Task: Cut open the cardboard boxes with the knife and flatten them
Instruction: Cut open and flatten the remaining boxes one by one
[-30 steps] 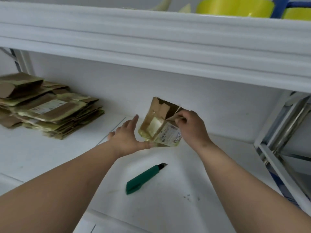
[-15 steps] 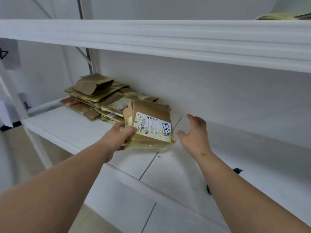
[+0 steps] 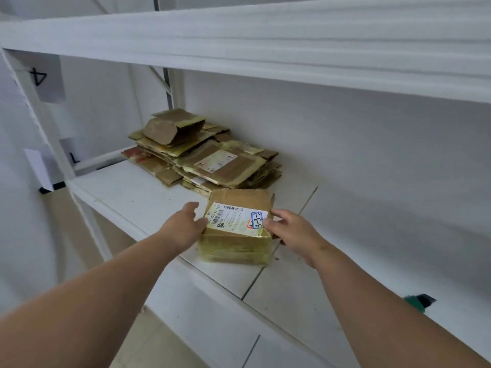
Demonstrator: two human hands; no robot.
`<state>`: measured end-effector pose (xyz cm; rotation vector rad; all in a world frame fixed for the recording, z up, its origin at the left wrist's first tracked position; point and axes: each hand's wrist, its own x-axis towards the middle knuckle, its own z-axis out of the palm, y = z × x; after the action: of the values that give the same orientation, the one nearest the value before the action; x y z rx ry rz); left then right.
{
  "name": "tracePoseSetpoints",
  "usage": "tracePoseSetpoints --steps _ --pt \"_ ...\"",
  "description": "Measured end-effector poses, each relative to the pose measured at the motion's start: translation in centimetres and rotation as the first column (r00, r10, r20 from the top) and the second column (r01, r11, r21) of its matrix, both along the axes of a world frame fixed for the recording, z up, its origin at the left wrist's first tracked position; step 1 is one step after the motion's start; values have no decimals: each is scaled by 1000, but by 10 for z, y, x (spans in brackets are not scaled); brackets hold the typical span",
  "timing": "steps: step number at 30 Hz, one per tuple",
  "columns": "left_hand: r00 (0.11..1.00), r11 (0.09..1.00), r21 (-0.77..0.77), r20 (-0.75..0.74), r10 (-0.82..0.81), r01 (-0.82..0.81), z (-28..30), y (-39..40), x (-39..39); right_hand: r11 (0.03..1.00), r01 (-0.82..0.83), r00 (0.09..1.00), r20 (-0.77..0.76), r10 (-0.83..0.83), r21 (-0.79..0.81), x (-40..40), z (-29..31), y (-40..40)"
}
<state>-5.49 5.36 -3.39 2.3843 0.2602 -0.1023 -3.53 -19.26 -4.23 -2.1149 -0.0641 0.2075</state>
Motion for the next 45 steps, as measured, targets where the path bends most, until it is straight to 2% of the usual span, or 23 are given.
tracePoseSetpoints --steps 2,3,5,7,9,13,18,20,23,26,29,32,36,39,42,45 --pt "974 957 287 204 -97 35 3 -10 5 1000 -16 1000 -5 16 21 4 -4 -2" --pt "946 930 358 264 -189 86 4 -17 7 999 -22 1000 -5 22 32 6 -6 -3" --pt "902 861 432 203 -381 267 6 -31 9 998 -16 1000 -2 16 57 10 -8 -7" --pt "885 768 503 12 -466 397 2 -41 11 999 11 1000 -4 -11 47 14 -7 -13" --pt "889 730 547 -59 -455 410 -2 -43 15 999 27 1000 12 -27 -37 23 -8 -25" --pt "905 723 590 -31 -423 359 1 -53 22 967 49 999 6 -49 -250 33 -10 -60" --pt "891 620 715 -10 -454 324 11 -99 26 857 6 998 -54 -40 -516 28 -12 -106" --pt "895 631 711 6 -446 310 13 -117 28 810 -65 990 -140 -21 -583 20 -13 -124" --pt "910 668 681 7 -415 300 12 -132 30 769 -303 914 -400 68 -562 1 -1 -145" --pt "905 664 687 21 -424 295 11 -137 33 632 -476 830 -550 92 -612 -17 14 -157" --pt "895 655 694 34 -444 298 8 -143 35 419 -539 817 -574 50 -731 -28 13 -164" --pt "883 664 685 63 -465 301 7 -149 36 313 -550 823 -567 42 -774 -35 4 -166" --pt "857 653 682 75 -509 328 8 -152 36 378 -483 868 -488 89 -790 -38 2 -168" --pt "853 643 690 71 -516 332 8 -151 33 444 -359 932 -338 129 -821 -33 -2 -163" --pt "849 639 692 70 -523 336 7 -147 32 503 -288 956 -215 198 -815 -26 -6 -150" --pt "842 630 682 38 -538 371 4 -141 32 556 -312 949 -227 218 -770 -21 -8 -139"
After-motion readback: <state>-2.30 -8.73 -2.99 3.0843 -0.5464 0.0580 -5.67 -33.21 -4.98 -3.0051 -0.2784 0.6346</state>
